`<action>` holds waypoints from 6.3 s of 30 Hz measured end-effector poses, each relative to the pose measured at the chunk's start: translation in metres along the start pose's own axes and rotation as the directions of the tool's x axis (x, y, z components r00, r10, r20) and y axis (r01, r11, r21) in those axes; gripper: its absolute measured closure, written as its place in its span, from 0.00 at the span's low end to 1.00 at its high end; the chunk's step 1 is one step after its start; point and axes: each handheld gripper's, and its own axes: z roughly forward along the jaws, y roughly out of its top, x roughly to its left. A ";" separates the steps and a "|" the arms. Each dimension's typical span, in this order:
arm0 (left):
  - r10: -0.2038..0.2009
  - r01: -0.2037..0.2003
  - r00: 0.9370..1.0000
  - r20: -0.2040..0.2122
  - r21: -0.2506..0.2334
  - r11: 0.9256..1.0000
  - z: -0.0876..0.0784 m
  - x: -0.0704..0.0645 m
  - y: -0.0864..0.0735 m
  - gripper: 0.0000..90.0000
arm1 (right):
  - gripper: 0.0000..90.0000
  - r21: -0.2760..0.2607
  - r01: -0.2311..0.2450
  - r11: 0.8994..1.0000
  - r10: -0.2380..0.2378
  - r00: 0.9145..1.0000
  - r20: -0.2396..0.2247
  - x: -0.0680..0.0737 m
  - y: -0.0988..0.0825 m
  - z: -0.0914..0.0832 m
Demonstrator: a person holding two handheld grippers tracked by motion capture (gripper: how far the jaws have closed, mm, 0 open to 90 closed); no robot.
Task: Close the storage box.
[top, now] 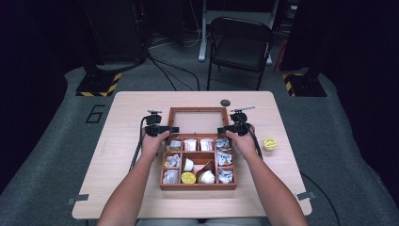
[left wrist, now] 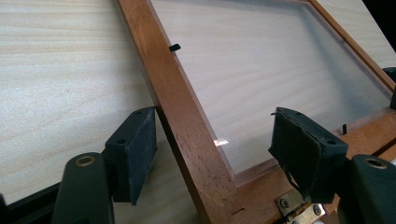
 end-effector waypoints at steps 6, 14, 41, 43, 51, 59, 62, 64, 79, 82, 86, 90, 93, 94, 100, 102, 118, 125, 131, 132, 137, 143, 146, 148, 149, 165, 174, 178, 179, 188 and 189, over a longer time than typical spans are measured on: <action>-0.019 0.019 1.000 0.018 -0.005 1.000 0.003 0.000 -0.001 0.33 | 0.34 0.000 -0.018 1.000 0.018 1.000 -0.018 -0.003 0.000 0.002; -0.013 0.013 1.000 0.020 -0.002 1.000 0.004 0.000 -0.001 0.32 | 0.32 -0.002 -0.038 0.999 0.038 0.999 -0.034 -0.004 0.000 0.005; -0.024 0.024 0.999 0.041 0.004 1.000 0.008 0.001 0.001 0.28 | 0.30 0.018 -0.147 0.989 0.148 0.983 -0.107 -0.011 0.001 0.013; -0.029 0.029 0.999 0.046 0.000 1.000 0.007 0.002 0.001 0.29 | 0.31 0.015 -0.154 0.988 0.154 0.982 -0.104 -0.010 0.001 0.011; -0.026 0.029 0.998 0.051 -0.060 0.998 -0.001 -0.002 0.005 0.32 | 0.35 -0.043 -0.143 0.989 0.137 0.984 -0.111 -0.009 0.004 0.002; -0.002 0.009 0.998 0.067 -0.098 0.995 -0.014 -0.006 0.008 0.34 | 0.36 -0.093 -0.106 0.990 0.096 0.990 -0.100 -0.003 0.006 -0.009; 0.004 0.006 0.997 0.076 -0.121 0.993 -0.020 -0.010 0.009 0.35 | 0.36 -0.111 -0.098 0.989 0.087 0.991 -0.103 0.000 0.007 -0.017; 0.016 -0.006 0.997 0.080 -0.128 0.992 -0.025 -0.012 0.010 0.35 | 0.37 -0.128 -0.080 0.989 0.067 0.992 -0.103 0.002 0.007 -0.021; 0.132 -0.120 0.988 0.077 -0.144 0.982 -0.052 -0.029 0.006 0.35 | 0.37 -0.173 0.047 0.984 -0.057 0.997 -0.052 0.022 0.000 -0.049; 0.153 -0.139 0.985 0.080 -0.161 0.977 -0.057 -0.031 0.005 0.35 | 0.37 -0.191 0.058 0.980 -0.069 0.996 -0.050 0.024 -0.004 -0.052; 0.152 -0.128 0.983 0.103 -0.206 0.970 -0.064 -0.034 0.001 0.36 | 0.37 -0.207 0.058 0.977 -0.071 0.996 -0.054 0.025 -0.008 -0.058; 0.190 -0.165 0.977 0.100 -0.218 0.962 -0.068 -0.035 -0.003 0.36 | 0.38 -0.238 0.065 0.969 -0.083 0.994 -0.067 0.026 -0.012 -0.064; 0.196 -0.167 0.974 0.111 -0.229 0.959 -0.073 -0.037 -0.004 0.36 | 0.40 -0.256 0.059 0.965 -0.081 0.994 -0.076 0.028 -0.014 -0.068; 0.207 -0.175 0.972 0.114 -0.239 0.955 -0.076 -0.039 -0.005 0.36 | 0.40 -0.259 0.060 0.964 -0.083 0.993 -0.078 0.029 -0.014 -0.069; 0.268 -0.236 0.960 0.083 -0.276 0.932 -0.096 -0.051 -0.010 0.35 | 0.40 -0.290 0.120 0.950 -0.142 0.988 -0.058 0.035 -0.023 -0.084; 0.284 -0.250 0.955 0.088 -0.281 0.926 -0.103 -0.053 -0.015 0.35 | 0.40 -0.315 0.129 0.940 -0.156 0.986 -0.060 0.037 -0.028 -0.093; 0.399 -0.367 0.914 0.074 -0.266 0.891 -0.142 -0.068 -0.049 0.36 | 0.47 -0.347 0.214 0.913 -0.252 0.965 -0.069 0.052 -0.064 -0.137; 0.433 -0.405 0.899 0.060 -0.260 0.877 -0.152 -0.076 -0.066 0.36 | 0.50 -0.342 0.283 0.896 -0.313 0.949 -0.035 0.060 -0.082 -0.150; 0.437 -0.408 0.898 0.053 -0.271 0.872 -0.157 -0.079 -0.071 0.36 | 0.50 -0.352 0.291 0.890 -0.327 0.944 -0.044 0.063 -0.088 -0.159; 0.432 -0.403 0.901 0.050 -0.277 0.872 -0.158 -0.080 -0.072 0.36 | 0.51 -0.353 0.291 0.889 -0.327 0.944 -0.046 0.064 -0.089 -0.160; 0.436 -0.411 0.899 0.036 -0.271 0.870 -0.164 -0.083 -0.073 0.40 | 0.53 -0.357 0.297 0.886 -0.333 0.942 -0.043 0.066 -0.090 -0.167; 0.432 -0.411 0.901 0.026 -0.262 0.873 -0.167 -0.084 -0.078 0.43 | 0.55 -0.356 0.298 0.886 -0.334 0.942 -0.042 0.066 -0.093 -0.169; 0.433 -0.408 0.901 0.036 -0.267 0.873 -0.169 -0.084 -0.085 0.44 | 0.55 -0.353 0.307 0.884 -0.339 0.940 -0.033 0.067 -0.097 -0.168; 0.433 -0.407 0.901 0.039 -0.272 0.872 -0.169 -0.083 -0.090 0.43 | 0.55 -0.351 0.312 0.883 -0.343 0.939 -0.030 0.068 -0.101 -0.168; 0.434 -0.409 0.900 0.040 -0.267 0.873 -0.169 -0.083 -0.092 0.43 | 0.55 -0.348 0.315 0.883 -0.346 0.938 -0.027 0.068 -0.103 -0.167; 0.439 -0.421 0.898 0.033 -0.221 0.880 -0.163 -0.079 -0.125 0.43 | 0.55 -0.319 0.290 0.902 -0.328 0.942 -0.071 0.064 -0.139 -0.159; 0.427 -0.409 0.903 0.047 -0.211 0.888 -0.158 -0.075 -0.138 0.44 | 0.54 -0.306 0.298 0.904 -0.332 0.941 -0.065 0.064 -0.152 -0.154; 0.423 -0.404 0.905 0.048 -0.213 0.890 -0.154 -0.074 -0.143 0.43 | 0.54 -0.306 0.301 0.903 -0.337 0.939 -0.070 0.062 -0.157 -0.149; 0.424 -0.407 0.904 0.045 -0.209 0.889 -0.154 -0.074 -0.144 0.43 | 0.54 -0.304 0.304 0.903 -0.338 0.939 -0.066 0.062 -0.159 -0.148; 0.434 -0.419 0.900 0.047 -0.184 0.889 -0.150 -0.071 -0.150 0.43 | 0.52 -0.292 0.338 0.895 -0.365 0.930 -0.044 0.062 -0.164 -0.142; 0.437 -0.423 0.898 0.045 -0.180 0.888 -0.149 -0.072 -0.151 0.43 | 0.52 -0.288 0.344 0.894 -0.372 0.927 -0.045 0.062 -0.165 -0.141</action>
